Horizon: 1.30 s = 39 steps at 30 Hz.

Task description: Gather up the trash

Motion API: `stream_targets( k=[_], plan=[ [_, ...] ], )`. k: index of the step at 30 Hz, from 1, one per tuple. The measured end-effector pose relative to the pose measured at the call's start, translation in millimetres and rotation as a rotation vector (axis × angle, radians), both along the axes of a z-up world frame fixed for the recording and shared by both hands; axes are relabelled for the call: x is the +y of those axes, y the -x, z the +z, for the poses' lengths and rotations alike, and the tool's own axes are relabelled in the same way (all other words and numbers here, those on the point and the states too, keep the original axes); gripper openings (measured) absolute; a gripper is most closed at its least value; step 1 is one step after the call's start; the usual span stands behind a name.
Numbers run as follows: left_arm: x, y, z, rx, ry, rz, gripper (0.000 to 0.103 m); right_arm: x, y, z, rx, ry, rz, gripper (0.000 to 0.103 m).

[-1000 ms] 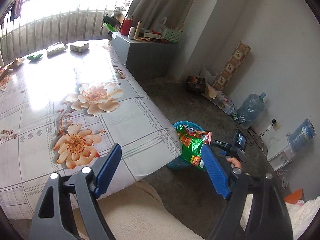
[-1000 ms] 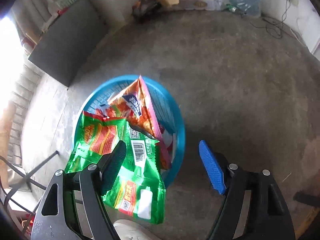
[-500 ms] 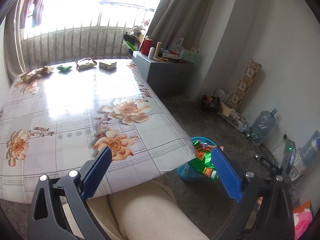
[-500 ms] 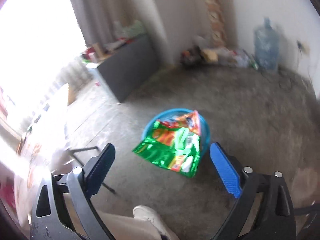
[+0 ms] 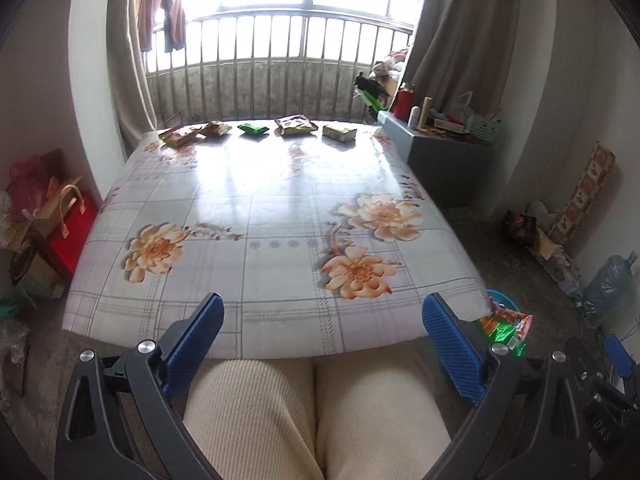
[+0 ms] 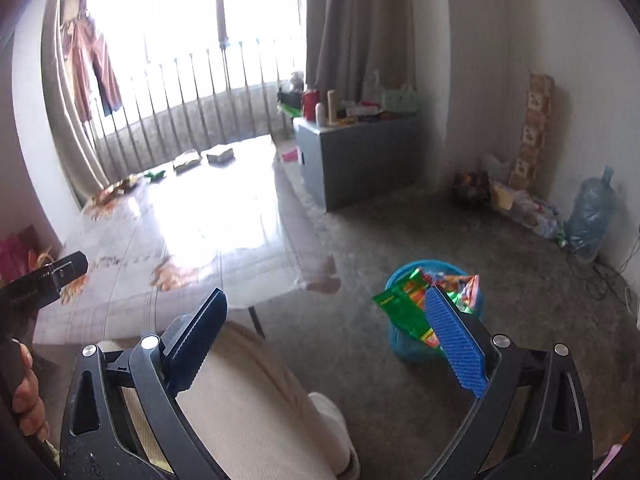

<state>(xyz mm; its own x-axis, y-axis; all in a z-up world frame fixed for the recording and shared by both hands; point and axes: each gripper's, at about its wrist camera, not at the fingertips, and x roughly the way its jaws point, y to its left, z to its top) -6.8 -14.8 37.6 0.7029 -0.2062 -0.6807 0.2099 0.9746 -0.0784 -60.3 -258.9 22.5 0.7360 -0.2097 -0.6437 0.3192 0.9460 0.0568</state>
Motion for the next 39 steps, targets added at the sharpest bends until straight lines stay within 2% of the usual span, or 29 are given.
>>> stream_targets(
  k=[5,11,20,28,39],
  plan=[
    [9,4,-19,0.063,-0.056,0.042,0.097,22,-12,-23,0.109,0.058,0.043,0.095],
    [16,3,-24,0.061,-0.104,0.096,0.097,33,-8,-32,0.171,0.056,0.041,0.095],
    [14,-2,-29,0.096,-0.130,0.114,0.097,38,-6,-28,0.175,0.082,0.029,0.095],
    [17,0,-26,0.079,-0.138,0.128,0.097,52,-6,-22,0.155,0.133,0.052,0.095],
    [19,1,-25,0.074,-0.149,0.126,0.097,60,-5,-12,0.123,0.125,0.068,0.095]
  ],
)
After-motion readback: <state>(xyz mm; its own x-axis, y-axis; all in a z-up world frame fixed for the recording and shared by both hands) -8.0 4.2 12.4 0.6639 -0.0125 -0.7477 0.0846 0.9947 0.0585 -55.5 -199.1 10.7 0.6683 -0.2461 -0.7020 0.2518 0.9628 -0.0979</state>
